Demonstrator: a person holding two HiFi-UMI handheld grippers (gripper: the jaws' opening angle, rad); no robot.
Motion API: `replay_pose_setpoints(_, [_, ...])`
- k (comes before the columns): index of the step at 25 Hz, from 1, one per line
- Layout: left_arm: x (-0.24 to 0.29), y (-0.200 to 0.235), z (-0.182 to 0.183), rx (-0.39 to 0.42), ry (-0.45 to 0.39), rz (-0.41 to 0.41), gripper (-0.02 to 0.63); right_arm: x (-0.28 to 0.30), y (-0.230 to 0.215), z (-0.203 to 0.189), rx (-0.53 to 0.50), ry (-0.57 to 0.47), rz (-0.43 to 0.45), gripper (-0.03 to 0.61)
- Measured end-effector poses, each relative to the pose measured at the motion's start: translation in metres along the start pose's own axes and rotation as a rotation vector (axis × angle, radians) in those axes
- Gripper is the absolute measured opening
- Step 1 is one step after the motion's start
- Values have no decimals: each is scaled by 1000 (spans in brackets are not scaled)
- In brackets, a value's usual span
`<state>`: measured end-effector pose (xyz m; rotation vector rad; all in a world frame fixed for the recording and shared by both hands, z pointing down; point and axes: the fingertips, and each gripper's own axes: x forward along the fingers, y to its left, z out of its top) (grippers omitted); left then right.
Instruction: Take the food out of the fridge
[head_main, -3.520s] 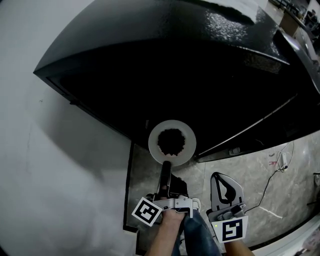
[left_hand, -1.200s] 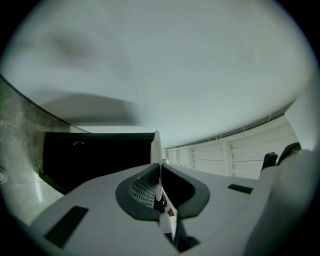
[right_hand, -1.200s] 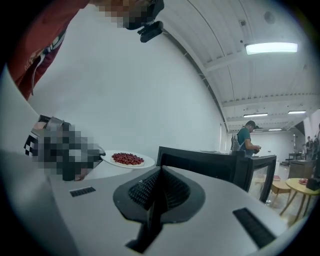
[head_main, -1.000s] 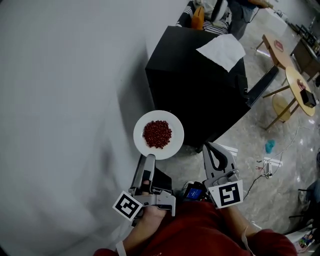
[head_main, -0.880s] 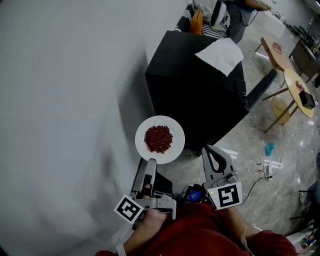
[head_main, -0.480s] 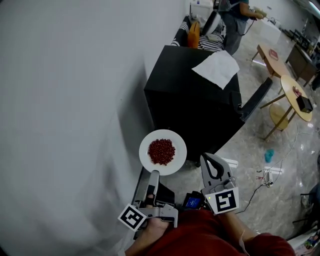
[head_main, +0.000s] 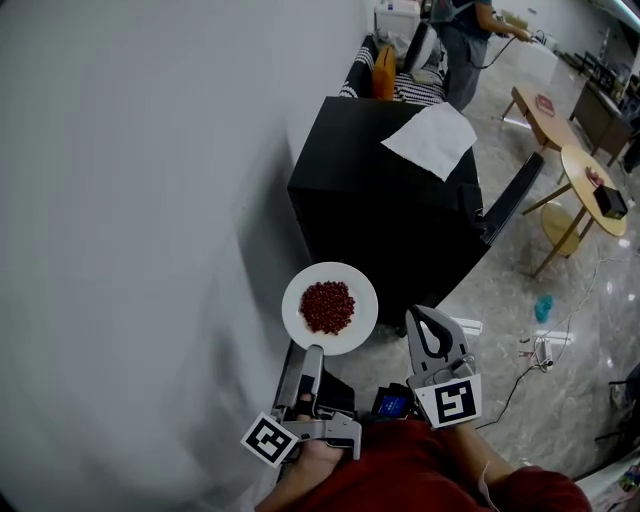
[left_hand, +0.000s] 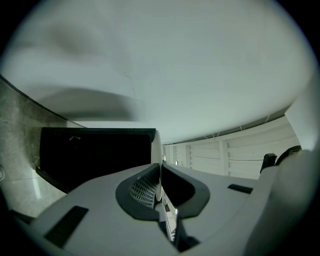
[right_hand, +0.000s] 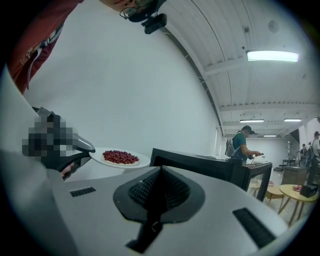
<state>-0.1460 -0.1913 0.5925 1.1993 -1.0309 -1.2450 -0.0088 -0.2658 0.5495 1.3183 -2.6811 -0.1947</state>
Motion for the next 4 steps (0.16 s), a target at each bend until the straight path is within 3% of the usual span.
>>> replay_pose_setpoints(4, [3, 0, -3, 1, 9, 0, 23, -1, -2, 0, 1, 6, -6, 21])
